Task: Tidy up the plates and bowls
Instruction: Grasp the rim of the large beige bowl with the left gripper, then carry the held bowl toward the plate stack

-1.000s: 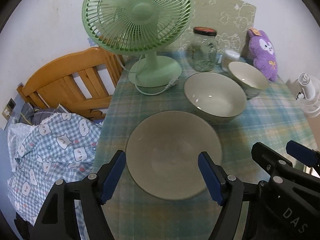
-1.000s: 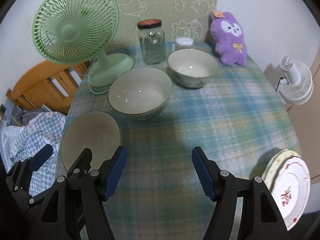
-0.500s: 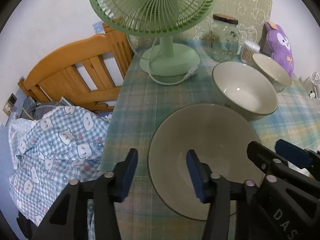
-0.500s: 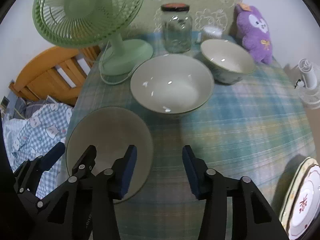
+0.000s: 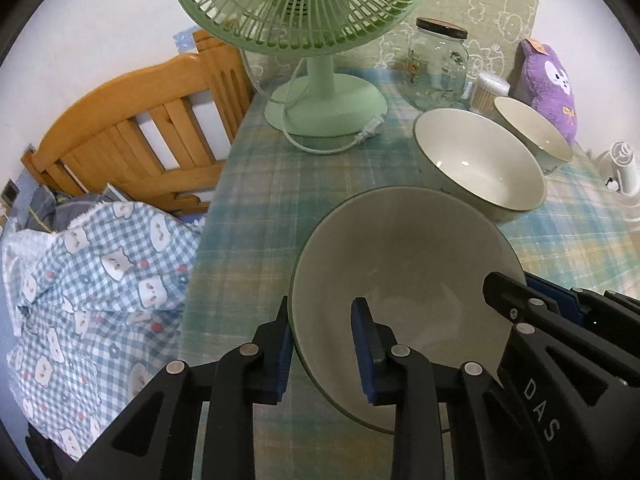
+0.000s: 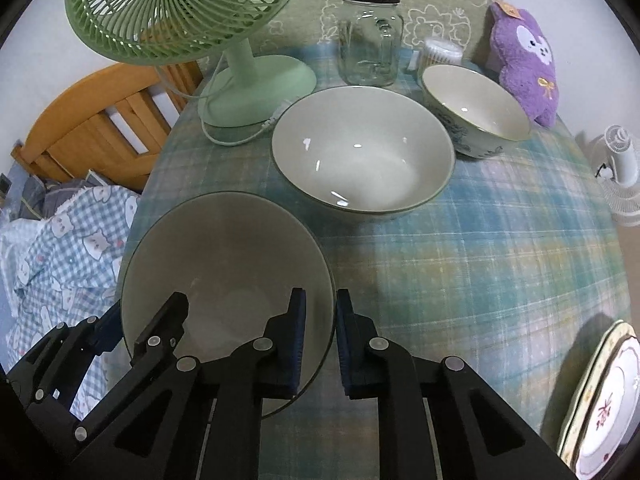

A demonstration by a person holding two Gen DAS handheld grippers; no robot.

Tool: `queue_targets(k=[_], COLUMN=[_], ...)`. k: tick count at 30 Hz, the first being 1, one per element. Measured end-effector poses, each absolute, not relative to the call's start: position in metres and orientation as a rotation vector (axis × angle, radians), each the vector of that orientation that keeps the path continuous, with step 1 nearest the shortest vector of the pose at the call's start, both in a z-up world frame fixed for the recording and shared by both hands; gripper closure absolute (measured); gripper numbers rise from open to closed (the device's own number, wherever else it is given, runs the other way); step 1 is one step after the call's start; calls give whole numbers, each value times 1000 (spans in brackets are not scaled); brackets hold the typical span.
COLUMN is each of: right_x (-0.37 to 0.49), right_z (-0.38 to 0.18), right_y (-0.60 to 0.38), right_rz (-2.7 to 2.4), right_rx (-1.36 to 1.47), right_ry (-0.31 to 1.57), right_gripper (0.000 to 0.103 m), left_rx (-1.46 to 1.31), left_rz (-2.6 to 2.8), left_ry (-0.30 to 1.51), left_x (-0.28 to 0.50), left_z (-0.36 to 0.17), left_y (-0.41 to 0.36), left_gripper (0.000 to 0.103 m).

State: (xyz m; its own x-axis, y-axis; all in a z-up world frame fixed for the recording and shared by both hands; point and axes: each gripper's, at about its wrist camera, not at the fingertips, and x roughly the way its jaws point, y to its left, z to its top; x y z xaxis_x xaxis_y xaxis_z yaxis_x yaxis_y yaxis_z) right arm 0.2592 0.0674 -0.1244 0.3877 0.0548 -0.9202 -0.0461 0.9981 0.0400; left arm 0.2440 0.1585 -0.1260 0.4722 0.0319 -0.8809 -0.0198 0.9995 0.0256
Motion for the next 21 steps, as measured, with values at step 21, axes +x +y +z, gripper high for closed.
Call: queue_targets(k=[21], right_x=[188], right_z=[-90], right_y=[-15], right_rz=[11], right_rx=[-14], right_ry=[1157], right_gripper=[85], left_rx=[-15], left_rz=[-22], left_ry=[1081], left_x=[185], left_z=[-99], left_y=[81], left_gripper=[77])
